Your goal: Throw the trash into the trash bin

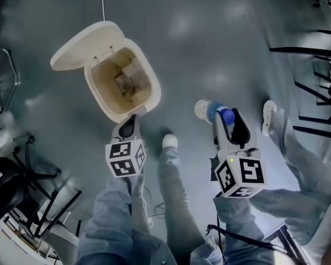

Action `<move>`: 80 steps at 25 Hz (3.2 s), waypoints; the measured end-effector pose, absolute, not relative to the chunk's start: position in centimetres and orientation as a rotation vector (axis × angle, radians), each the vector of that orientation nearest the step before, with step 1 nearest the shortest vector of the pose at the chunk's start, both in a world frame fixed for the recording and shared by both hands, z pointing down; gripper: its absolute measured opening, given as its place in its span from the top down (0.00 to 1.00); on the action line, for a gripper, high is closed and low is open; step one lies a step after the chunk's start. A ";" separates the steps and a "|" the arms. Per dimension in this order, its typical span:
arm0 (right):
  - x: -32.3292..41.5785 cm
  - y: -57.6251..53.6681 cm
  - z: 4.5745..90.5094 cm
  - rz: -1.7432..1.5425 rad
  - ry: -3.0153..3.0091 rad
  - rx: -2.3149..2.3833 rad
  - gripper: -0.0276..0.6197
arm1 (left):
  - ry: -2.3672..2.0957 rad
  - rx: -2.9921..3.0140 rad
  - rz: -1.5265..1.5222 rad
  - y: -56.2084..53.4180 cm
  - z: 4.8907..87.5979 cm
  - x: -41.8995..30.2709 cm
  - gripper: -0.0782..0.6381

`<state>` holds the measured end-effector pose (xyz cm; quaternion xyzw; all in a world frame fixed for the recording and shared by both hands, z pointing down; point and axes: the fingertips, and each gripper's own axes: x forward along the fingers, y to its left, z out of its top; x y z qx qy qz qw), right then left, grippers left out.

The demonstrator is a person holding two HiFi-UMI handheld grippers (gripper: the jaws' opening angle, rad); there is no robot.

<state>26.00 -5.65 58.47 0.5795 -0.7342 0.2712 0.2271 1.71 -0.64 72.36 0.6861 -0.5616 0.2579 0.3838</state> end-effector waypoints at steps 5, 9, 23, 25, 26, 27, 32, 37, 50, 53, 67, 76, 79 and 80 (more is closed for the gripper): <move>25.2 -5.9 57.6 0.734 -2.023 1.606 0.65 | -1.469 1.764 0.613 -1.3 70.4 0.3 0.88; 23.7 -6.4 56.5 0.719 -2.032 1.617 0.65 | -1.503 1.752 0.580 -1.5 69.1 -1.8 0.88; 16.3 -6.9 48.9 0.645 -2.114 1.623 0.65 | -1.682 1.764 0.387 -3.8 58.1 -10.5 0.88; 14.8 -6.9 47.8 0.638 -2.135 1.615 0.65 | -1.716 1.756 0.356 -3.7 56.3 -12.1 0.88; 14.1 -6.9 47.3 0.635 -2.144 1.612 0.65 | -1.734 1.749 0.341 -3.6 55.4 -13.0 0.88; 13.4 -6.9 46.9 0.636 -2.150 1.610 0.65 | -1.749 1.744 0.332 -3.4 54.7 -13.9 0.88; 10.4 -6.6 46.3 0.645 -2.158 1.599 0.65 | -1.785 1.750 0.338 -2.3 52.5 -17.6 0.88; 6.6 -6.6 47.5 0.644 -2.168 1.535 0.65 | -1.810 1.729 0.335 -1.0 52.5 -20.8 0.88; -0.4 -8.3 54.2 0.630 -2.161 1.387 0.65 | -1.751 1.615 0.378 1.0 61.1 -24.8 0.88; -1.2 -8.9 55.4 0.640 -2.154 1.377 0.65 | -1.740 1.610 0.386 0.6 62.1 -25.2 0.88; -4.9 -12.0 61.0 0.617 -2.181 1.254 0.65 | -1.712 1.633 0.443 -1.3 63.3 -25.4 0.88; -5.6 -13.3 64.5 0.659 -2.146 1.203 0.65 | -1.710 1.623 0.465 -2.1 64.0 -25.9 0.88; -6.0 -13.5 65.3 0.680 -2.147 1.169 0.65 | -1.716 1.615 0.463 -2.3 64.0 -26.2 0.88; -6.2 -13.5 65.6 0.691 -2.149 1.157 0.65 | -1.717 1.613 0.463 -2.3 64.0 -26.2 0.88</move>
